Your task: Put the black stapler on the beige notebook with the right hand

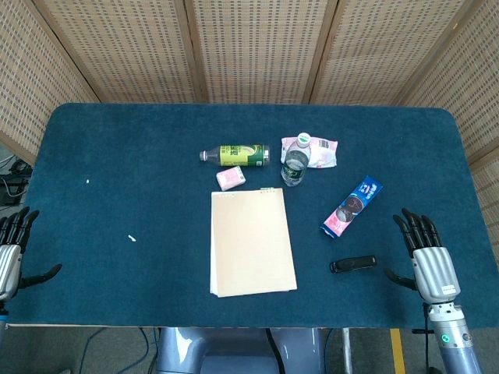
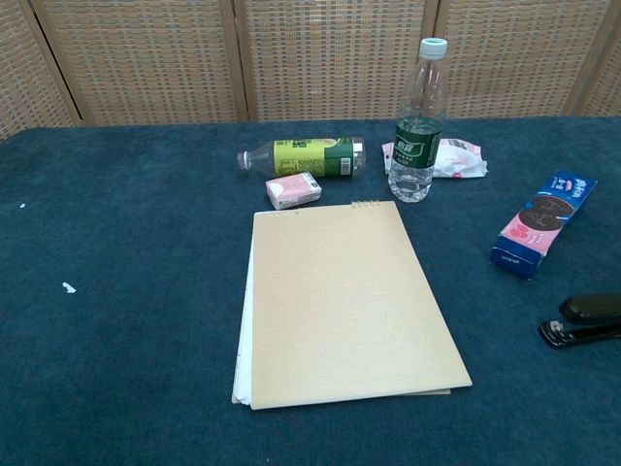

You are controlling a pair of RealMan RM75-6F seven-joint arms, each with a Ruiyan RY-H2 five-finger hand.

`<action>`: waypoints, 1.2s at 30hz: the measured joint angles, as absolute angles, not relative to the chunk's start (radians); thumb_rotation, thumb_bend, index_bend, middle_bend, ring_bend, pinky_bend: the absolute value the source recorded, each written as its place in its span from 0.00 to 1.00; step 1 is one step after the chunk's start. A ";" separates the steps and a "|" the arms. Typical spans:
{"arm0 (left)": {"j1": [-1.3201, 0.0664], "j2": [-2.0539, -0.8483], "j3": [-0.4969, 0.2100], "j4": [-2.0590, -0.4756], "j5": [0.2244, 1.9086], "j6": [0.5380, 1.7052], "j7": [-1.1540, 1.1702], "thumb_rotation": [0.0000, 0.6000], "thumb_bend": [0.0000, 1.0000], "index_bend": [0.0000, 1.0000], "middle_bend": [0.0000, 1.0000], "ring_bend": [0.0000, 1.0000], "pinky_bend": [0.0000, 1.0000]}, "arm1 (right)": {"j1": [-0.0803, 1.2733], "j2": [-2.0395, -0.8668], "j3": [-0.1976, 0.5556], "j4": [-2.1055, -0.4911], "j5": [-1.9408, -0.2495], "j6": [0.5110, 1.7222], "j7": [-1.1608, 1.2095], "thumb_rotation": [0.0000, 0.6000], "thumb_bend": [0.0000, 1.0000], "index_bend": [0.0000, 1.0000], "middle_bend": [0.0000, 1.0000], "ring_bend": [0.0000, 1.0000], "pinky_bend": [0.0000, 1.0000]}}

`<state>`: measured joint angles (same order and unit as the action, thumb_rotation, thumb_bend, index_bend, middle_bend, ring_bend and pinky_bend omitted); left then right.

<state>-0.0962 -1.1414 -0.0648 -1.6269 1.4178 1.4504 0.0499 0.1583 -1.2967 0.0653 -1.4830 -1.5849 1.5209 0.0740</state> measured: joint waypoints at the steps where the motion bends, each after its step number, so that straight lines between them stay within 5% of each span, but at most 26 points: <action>1: -0.096 -1.142 -0.064 -1.627 1.419 1.451 0.052 1.00 0.17 0.00 0.00 0.00 0.00 | 0.158 -1.296 0.065 -1.484 -1.585 1.521 0.072 1.00 0.22 0.04 0.00 0.00 0.03; 26: -0.099 -1.137 -0.063 -1.635 1.414 1.444 0.062 1.00 0.17 0.00 0.00 0.00 0.00 | 0.157 -1.282 0.054 -1.505 -1.586 1.499 0.050 1.00 0.23 0.06 0.00 0.00 0.03; 36: -0.102 -1.137 -0.063 -1.635 1.411 1.440 0.064 1.00 0.17 0.00 0.00 0.00 0.00 | 0.158 -1.285 0.053 -1.508 -1.589 1.496 0.036 1.00 0.23 0.16 0.00 0.00 0.09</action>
<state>-0.1015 -1.1372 -0.0634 -1.6347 1.4112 1.4400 0.0644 0.1582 -1.2849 0.0527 -1.5078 -1.5894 1.4961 0.0360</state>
